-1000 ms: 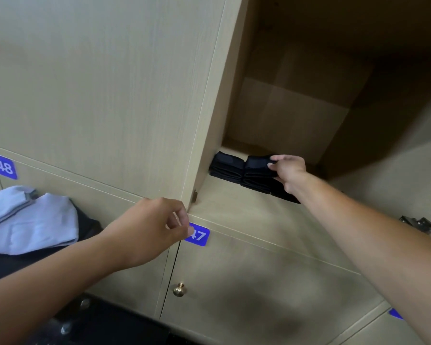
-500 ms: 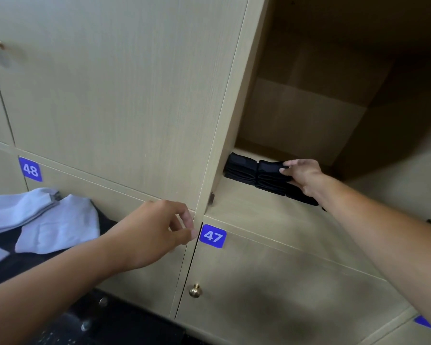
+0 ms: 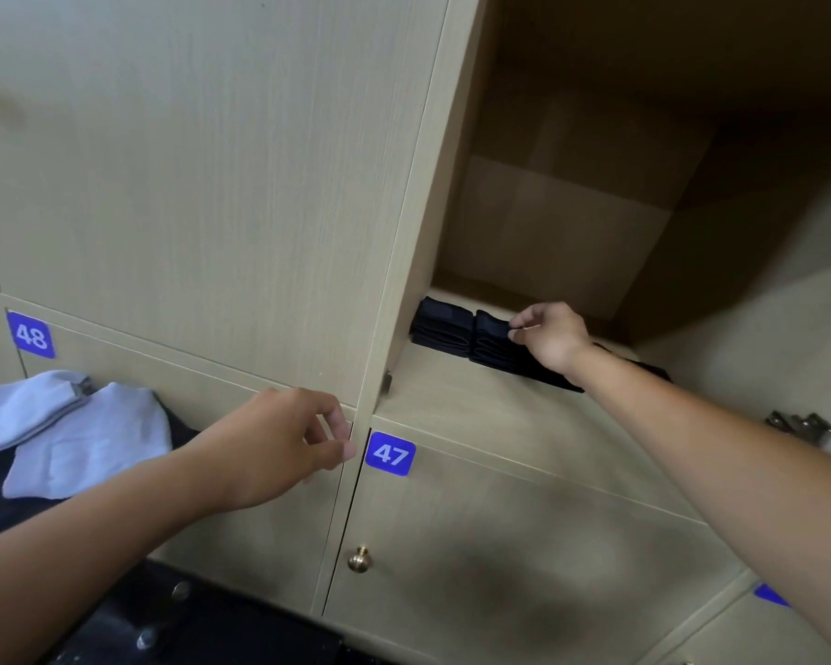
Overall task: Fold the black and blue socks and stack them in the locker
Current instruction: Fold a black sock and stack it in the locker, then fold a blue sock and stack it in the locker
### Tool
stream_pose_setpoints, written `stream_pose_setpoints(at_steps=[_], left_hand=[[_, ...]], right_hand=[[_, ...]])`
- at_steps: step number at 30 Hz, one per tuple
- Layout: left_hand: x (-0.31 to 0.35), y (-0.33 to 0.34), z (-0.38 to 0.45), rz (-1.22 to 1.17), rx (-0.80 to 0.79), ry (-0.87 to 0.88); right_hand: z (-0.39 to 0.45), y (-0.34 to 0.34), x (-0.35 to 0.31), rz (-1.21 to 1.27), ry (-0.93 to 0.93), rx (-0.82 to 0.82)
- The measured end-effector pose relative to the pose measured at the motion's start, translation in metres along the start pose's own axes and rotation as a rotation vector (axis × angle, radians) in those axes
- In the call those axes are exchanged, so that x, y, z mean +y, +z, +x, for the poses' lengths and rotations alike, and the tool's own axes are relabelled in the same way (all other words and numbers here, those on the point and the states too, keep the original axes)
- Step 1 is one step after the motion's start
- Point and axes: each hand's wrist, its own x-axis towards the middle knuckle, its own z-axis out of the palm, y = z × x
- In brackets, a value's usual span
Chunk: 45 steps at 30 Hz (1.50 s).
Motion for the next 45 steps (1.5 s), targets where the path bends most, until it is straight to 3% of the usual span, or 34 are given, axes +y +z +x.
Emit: stream_pose_setpoints(at_steps=[13,23,39,45], left_hand=[[0.013,0.0,-0.006,0.028,-0.012,0.059],[0.004,-0.012,-0.011,0.051,-0.006,0.006],[-0.051,-0.076,-0.054,0.045,0.22,-0.277],[-0.092,-0.104,-0.079,0.173,0.377,-0.415]], right_hand=[[-0.128,-0.007,-0.008,0.068,-0.196,-0.122],[-0.161,0.008,-0.017,0.068,-0.329,-0.292],[-0.179,0.078,-0.084,0.129,-0.557,-0.494],[-0.185,0.111,-0.115,0.128,-0.604,-0.527]])
